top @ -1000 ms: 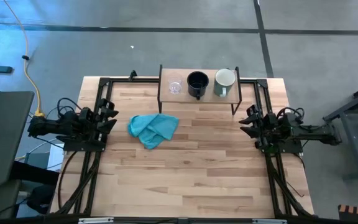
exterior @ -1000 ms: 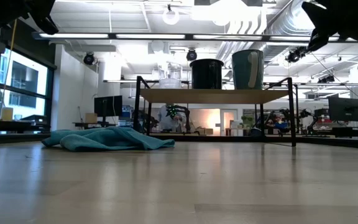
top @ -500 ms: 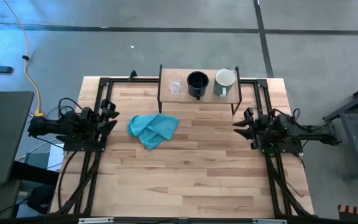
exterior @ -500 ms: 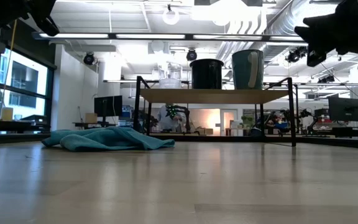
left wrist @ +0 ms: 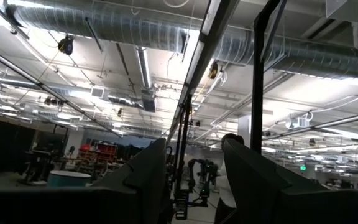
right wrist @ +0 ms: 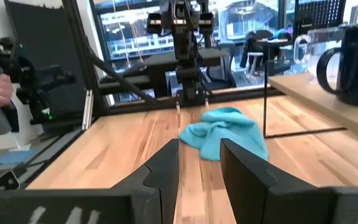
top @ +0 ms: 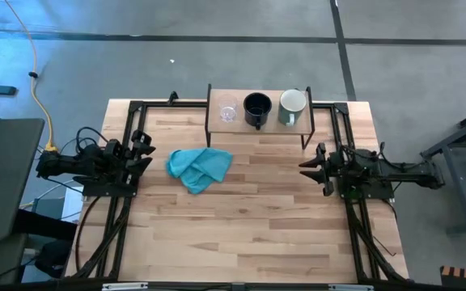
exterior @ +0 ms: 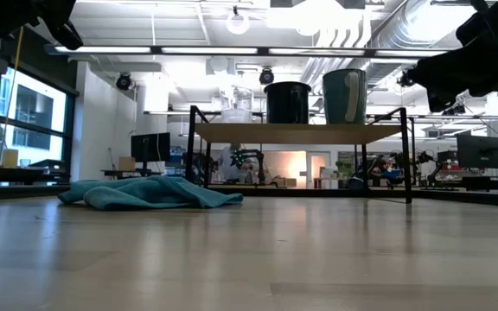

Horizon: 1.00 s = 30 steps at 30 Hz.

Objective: Stack small to large cups/mugs on shelf
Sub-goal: Return to Home Position

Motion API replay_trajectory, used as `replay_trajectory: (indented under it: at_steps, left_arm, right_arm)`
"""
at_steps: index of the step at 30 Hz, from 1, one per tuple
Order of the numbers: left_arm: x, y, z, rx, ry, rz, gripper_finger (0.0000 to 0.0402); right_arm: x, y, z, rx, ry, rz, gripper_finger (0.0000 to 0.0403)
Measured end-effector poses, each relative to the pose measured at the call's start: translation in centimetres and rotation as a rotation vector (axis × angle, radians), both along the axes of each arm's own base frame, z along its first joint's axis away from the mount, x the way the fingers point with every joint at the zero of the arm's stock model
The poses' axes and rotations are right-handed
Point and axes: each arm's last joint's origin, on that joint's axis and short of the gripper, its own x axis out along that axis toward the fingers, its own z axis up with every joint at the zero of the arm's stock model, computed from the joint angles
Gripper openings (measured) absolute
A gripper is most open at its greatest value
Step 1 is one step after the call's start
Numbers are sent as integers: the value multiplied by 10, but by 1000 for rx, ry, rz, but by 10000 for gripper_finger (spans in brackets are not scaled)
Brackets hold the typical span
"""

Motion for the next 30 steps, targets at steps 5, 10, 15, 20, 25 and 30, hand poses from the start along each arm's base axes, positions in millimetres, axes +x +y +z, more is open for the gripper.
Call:
replay_trajectory:
  at_steps: [5, 10, 15, 20, 25, 30]
  left_arm:
    - [0, 0, 0, -12, -2, -8, 152]
    - [0, 0, 0, -18, -2, -12, 152]
    - [1, 0, -2, -21, 18, -10, 152]
    - [3, 2, -5, -32, 60, 43, 152]
    - [5, 2, -7, -34, 90, 43, 152]
    - [5, 0, -7, 35, 93, 13, 152]
  right_arm:
    - [0, 0, -1, -21, 6, -1, 108]
    - [0, 0, -1, -44, 7, -8, 108]
    - [0, 0, -1, -44, 7, -8, 108]
    - [0, 0, -1, -36, 8, -7, 108]
    - [0, 0, -1, -44, 7, -7, 108]
    - [0, 0, -1, -44, 7, -7, 108]
